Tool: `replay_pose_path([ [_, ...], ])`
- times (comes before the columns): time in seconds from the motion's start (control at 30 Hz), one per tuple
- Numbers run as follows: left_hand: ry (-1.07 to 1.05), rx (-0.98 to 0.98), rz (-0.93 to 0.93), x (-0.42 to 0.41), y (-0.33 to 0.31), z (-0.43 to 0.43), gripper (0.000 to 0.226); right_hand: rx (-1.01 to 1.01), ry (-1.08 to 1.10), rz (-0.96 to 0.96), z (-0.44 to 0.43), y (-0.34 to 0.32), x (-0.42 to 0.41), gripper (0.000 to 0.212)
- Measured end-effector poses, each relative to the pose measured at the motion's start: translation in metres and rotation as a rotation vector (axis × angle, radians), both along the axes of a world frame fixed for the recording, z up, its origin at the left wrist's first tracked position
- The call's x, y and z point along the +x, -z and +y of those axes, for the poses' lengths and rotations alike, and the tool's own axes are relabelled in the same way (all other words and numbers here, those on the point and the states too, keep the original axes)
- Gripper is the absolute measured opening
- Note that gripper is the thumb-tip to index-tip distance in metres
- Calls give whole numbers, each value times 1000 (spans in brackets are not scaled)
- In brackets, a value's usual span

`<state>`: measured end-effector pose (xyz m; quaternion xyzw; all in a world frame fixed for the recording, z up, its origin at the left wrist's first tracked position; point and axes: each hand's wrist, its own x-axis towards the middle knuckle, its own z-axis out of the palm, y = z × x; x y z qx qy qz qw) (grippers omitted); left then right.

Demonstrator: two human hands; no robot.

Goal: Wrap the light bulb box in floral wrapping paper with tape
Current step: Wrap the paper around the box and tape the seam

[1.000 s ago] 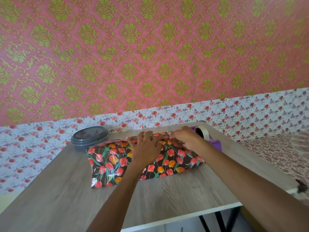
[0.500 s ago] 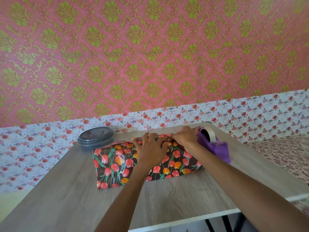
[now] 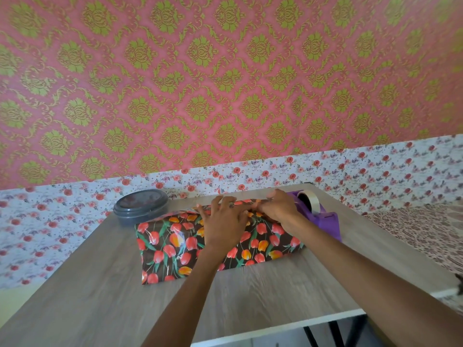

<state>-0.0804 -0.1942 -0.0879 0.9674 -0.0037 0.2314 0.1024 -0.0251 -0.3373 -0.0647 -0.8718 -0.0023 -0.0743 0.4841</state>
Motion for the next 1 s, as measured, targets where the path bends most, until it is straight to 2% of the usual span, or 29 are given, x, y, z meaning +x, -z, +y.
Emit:
replay_pose_path([
  [0.17,23,-43,-12,-2,-2,0,32,-27,-15,18,3,-1,1,24],
  [0.27,36,-74,-13,0,-1,0,28,-67,-5,-6,-2,-4,-3,27],
  [0.47,33,-104,-78,0,1,-4,28,48,18,-48,-33,4,1,24],
  [0.57,51,-67,-107,-3,5,-13,35,-178,80,-244,-64,12,7,19],
  [0.63,70,-80,-126,-5,8,-17,37,-341,144,-300,-91,18,13,22],
  [0.73,52,-24,-138,-7,13,-24,38,-545,254,-240,-130,29,25,31],
  [0.8,24,24,-146,-7,17,-26,39,-580,240,-109,-147,35,30,38],
  [0.87,5,40,-154,-6,19,-28,40,-459,180,4,-154,36,33,39],
  [1.0,-22,61,-178,-3,22,-31,46,94,168,266,-150,20,31,33],
])
